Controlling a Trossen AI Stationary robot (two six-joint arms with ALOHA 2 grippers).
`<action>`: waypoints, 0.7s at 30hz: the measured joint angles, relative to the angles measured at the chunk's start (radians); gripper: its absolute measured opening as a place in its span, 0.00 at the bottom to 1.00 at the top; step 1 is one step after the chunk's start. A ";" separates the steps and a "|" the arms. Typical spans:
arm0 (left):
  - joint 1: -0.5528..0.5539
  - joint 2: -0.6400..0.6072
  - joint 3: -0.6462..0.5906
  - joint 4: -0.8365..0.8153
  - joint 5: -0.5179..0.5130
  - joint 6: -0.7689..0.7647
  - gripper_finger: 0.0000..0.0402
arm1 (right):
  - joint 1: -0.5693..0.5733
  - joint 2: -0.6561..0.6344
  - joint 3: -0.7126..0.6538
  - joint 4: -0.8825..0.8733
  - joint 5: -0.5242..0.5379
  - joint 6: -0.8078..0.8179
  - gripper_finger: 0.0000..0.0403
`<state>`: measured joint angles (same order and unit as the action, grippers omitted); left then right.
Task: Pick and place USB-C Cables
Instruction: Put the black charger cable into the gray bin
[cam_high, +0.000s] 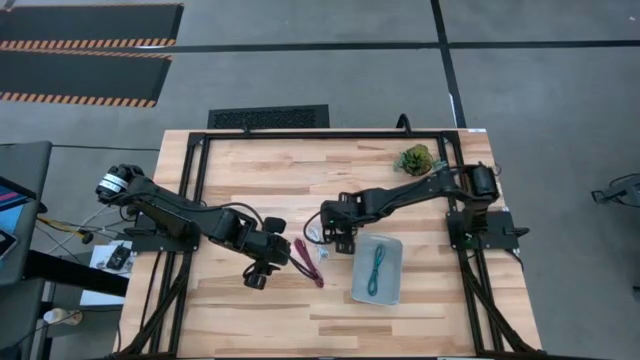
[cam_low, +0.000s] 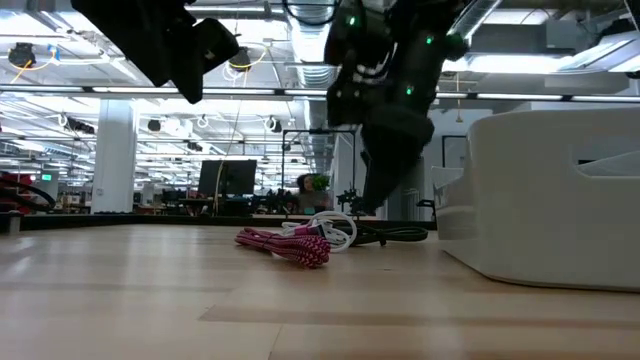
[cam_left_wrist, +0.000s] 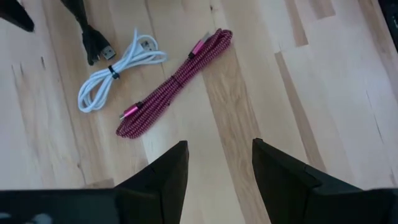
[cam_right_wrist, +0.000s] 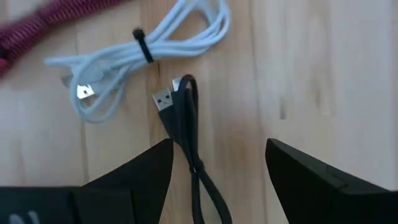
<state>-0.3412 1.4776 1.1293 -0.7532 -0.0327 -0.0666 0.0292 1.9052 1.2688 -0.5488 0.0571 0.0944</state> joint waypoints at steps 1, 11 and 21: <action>0.000 0.000 -0.001 0.000 0.000 0.000 0.40 | 0.000 0.010 0.000 -0.001 -0.009 -0.009 0.70; 0.000 0.001 -0.001 0.003 -0.050 -0.001 0.40 | 0.000 0.088 0.005 0.001 -0.031 -0.027 0.70; 0.000 0.001 -0.001 0.010 -0.093 -0.001 0.40 | 0.003 0.104 0.004 -0.025 0.017 0.014 0.30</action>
<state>-0.3412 1.4784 1.1278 -0.7432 -0.1252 -0.0677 0.0321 2.0094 1.2728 -0.5739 0.0738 0.1083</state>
